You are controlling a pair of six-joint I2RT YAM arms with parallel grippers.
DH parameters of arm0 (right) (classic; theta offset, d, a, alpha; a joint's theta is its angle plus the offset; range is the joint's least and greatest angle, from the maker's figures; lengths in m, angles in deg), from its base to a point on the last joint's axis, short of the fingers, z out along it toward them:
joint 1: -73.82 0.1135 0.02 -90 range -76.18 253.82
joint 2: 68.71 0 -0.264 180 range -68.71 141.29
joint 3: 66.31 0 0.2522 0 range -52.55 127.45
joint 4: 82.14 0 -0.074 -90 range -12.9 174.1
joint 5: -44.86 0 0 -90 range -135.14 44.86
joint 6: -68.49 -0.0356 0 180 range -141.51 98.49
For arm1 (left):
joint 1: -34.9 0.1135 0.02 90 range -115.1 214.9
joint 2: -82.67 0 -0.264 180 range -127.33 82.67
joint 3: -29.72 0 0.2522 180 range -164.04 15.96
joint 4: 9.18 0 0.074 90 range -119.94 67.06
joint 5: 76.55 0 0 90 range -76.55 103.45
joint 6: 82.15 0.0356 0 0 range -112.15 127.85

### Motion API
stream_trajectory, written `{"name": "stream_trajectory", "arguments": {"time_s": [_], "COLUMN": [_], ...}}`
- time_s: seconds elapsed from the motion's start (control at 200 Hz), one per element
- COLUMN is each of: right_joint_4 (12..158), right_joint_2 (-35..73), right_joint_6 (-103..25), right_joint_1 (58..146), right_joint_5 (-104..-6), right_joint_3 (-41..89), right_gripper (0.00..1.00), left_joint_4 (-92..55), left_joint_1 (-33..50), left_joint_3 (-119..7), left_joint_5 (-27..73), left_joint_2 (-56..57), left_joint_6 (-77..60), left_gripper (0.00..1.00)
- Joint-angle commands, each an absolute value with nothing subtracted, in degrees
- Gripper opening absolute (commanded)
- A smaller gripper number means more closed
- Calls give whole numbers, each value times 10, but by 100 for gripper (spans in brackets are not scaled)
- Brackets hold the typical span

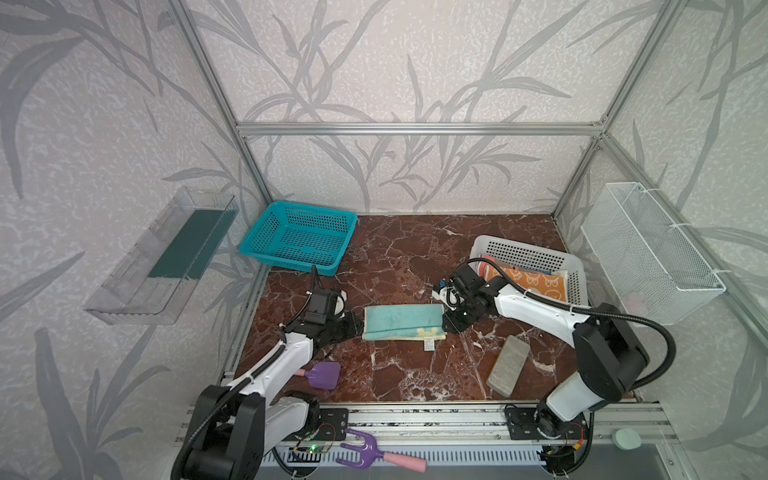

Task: Fold and stack the towels

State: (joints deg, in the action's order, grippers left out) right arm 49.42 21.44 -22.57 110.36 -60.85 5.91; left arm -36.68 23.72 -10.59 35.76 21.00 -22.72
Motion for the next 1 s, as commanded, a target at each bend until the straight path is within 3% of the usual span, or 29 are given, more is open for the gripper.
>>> {"name": "stream_trajectory", "arguments": {"time_s": [0.0,0.235,0.545,0.78,0.885,0.995], "right_joint_4": [468,459,506,546,568,569], "right_joint_2": [186,250,317,404,427,433], "right_joint_6": [-233,-290,-453,-505,-520,-519], "right_joint_1": [1104,1103,1105,1123,1127,1127], "right_joint_5": [-626,-596,-587,-625,-643,-643], "right_joint_3": [61,105,99,111,119,146], "right_gripper": [37,37,55,56,44,10], "left_joint_4": [-384,-379,-363,-327,-321,-334], "left_joint_1": [239,214,140,130,128,128], "left_joint_3": [-126,-159,-143,-97,-80,-74], "left_joint_5": [321,348,321,325,323,316], "left_joint_2": [244,182,87,64,81,102], "left_joint_6": [-223,-229,-250,-281,-290,-290], "left_gripper": [28,28,28,27,26,26]}}
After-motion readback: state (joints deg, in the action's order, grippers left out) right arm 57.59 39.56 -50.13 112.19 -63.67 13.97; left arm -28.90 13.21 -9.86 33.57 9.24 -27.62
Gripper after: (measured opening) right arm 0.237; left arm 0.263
